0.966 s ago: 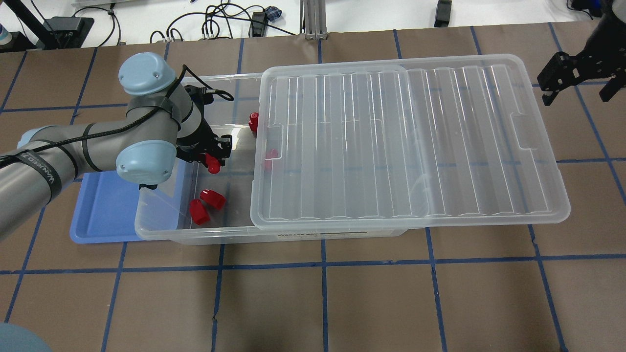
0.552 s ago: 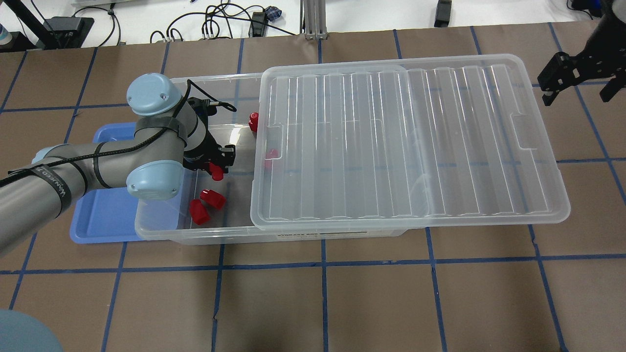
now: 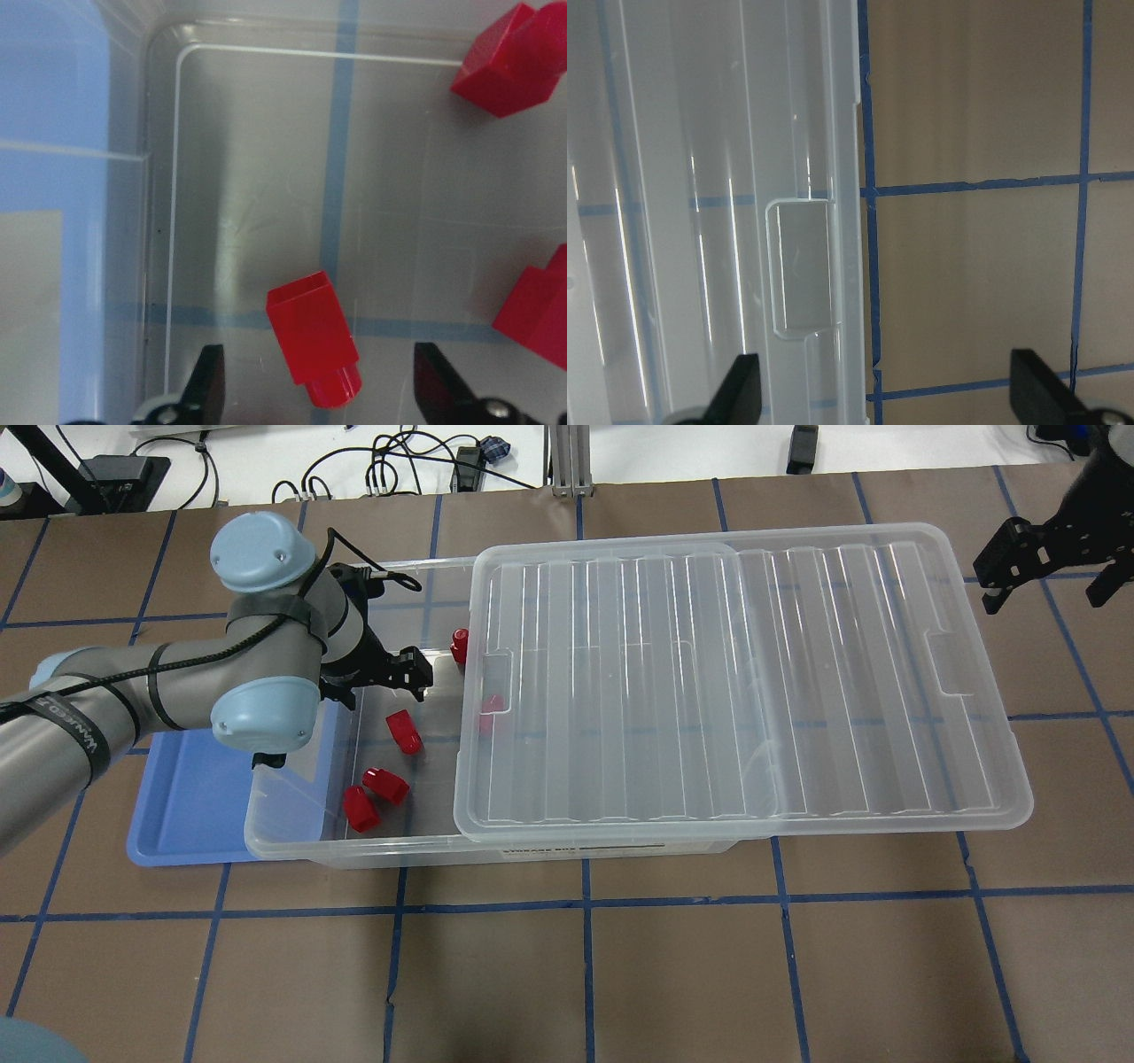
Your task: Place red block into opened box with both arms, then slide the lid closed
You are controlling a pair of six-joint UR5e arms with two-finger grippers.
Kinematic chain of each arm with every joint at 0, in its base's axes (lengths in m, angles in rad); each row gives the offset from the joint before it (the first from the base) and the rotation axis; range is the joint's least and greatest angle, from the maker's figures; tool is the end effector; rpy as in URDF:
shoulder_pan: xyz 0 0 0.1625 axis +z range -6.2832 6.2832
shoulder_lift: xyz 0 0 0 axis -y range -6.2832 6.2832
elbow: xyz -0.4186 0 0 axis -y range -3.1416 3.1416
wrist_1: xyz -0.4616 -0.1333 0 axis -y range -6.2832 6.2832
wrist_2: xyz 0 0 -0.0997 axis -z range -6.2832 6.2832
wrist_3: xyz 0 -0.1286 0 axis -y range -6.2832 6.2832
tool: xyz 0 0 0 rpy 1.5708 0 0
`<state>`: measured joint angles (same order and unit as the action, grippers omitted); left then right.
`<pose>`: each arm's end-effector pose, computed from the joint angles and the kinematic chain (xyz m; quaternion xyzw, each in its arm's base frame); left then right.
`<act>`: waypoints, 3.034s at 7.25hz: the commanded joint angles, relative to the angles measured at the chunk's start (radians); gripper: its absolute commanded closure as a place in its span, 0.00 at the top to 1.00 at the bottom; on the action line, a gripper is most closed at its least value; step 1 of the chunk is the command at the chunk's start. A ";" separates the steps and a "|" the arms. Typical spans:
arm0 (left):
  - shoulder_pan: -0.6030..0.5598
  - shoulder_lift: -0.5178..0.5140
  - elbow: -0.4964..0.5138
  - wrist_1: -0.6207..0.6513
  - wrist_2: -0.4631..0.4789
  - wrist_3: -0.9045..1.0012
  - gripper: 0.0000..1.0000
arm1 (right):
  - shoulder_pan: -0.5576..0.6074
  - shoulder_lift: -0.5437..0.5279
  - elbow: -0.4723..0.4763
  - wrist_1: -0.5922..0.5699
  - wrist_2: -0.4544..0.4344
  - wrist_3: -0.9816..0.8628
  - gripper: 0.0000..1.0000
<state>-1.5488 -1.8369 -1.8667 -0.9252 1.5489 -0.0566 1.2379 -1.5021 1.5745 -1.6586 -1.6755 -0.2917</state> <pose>-0.1226 -0.6136 0.2006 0.0388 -0.9983 0.0416 0.0117 -0.0798 -0.5975 0.4204 -0.0210 -0.9984 -0.0088 0.0522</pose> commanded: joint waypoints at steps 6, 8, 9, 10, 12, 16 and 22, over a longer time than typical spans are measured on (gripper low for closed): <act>-0.020 0.200 0.383 -0.698 0.013 -0.002 1.00 | -0.037 0.058 0.013 -0.064 -0.079 -0.004 1.00; -0.017 0.235 0.396 -0.680 0.028 0.012 1.00 | -0.081 0.115 0.025 -0.075 -0.124 -0.001 1.00; -0.022 0.252 0.365 -0.688 0.013 0.009 1.00 | -0.081 0.115 0.044 -0.075 -0.122 0.002 1.00; -0.017 0.249 0.344 -0.679 0.010 0.012 1.00 | -0.081 0.114 0.068 -0.078 -0.115 0.002 1.00; -0.019 0.259 0.362 -0.682 0.017 0.011 1.00 | -0.077 0.118 0.087 -0.078 -0.109 0.016 1.00; -0.019 0.235 0.394 -0.689 0.019 0.007 1.00 | -0.063 0.112 0.104 -0.079 -0.105 0.023 1.00; -0.019 0.238 0.385 -0.690 0.020 0.006 1.00 | 0.150 0.114 0.105 -0.084 -0.082 0.260 1.00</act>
<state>-1.5677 -1.6000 -1.4791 -1.6153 1.5692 -0.0504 1.3298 -1.3896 1.6787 -1.7419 -1.7584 -0.1194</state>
